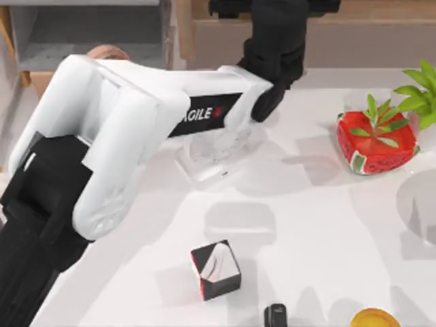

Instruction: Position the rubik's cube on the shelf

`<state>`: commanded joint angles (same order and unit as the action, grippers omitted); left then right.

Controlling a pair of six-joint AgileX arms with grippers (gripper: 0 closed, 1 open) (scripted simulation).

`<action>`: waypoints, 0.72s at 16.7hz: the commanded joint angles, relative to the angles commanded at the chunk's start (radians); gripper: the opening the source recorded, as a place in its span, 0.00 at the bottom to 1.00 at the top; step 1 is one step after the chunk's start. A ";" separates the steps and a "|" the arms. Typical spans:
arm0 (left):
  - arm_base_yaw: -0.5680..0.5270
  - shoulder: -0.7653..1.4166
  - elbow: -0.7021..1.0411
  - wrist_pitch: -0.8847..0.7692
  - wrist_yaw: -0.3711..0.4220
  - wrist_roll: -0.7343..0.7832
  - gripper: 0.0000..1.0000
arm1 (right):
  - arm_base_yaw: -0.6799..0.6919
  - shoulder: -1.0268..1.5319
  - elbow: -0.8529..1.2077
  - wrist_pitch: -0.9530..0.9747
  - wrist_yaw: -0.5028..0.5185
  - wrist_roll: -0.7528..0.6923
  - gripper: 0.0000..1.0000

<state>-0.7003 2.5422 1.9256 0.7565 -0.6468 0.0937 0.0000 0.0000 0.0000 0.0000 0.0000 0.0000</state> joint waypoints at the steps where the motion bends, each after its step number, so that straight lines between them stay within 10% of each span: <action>1: 0.000 0.000 0.000 0.000 0.000 0.000 1.00 | 0.000 0.000 0.000 0.000 0.000 0.000 1.00; 12: -0.023 -0.026 -0.055 0.022 0.027 0.017 1.00 | 0.000 0.000 0.000 0.000 0.000 0.000 1.00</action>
<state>-0.7230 2.5158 1.8709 0.7785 -0.6194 0.1104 0.0000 0.0000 0.0000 0.0000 0.0000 0.0000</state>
